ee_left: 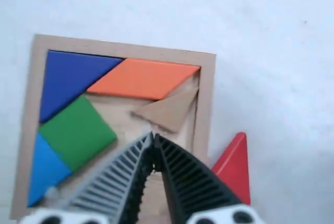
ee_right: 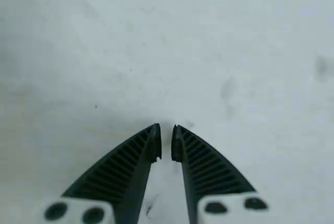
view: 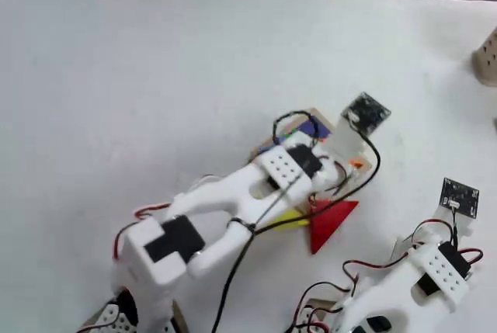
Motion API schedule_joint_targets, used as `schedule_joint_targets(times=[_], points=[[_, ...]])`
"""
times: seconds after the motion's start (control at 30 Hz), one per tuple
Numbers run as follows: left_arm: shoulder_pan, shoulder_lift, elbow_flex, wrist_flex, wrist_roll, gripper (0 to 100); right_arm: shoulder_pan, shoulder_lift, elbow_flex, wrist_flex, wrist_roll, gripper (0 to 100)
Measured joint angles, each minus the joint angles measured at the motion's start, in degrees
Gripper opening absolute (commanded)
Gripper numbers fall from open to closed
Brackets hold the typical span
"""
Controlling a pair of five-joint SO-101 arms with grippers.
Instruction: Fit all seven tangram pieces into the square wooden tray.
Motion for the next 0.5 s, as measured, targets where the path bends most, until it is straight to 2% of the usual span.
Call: schedule_joint_targets(times=[0.13,0.27,0.37,0.5], points=[[-1.0,-7.6,0.0,8.1,0.1,2,0.0,0.0,0.0,0.0,0.0,3.8],[3.1,-12.9,2.5,16.0,0.1,2,0.0,0.0,0.0,0.0,0.0,3.8],[8.2,-14.8,10.2,14.4,-2.1,2,0.0,0.0,0.0,0.0,0.0,3.8],[17.4,-15.0,24.7,3.1,-7.0,2,0.0,0.0,0.0,0.0,0.0,3.8]])
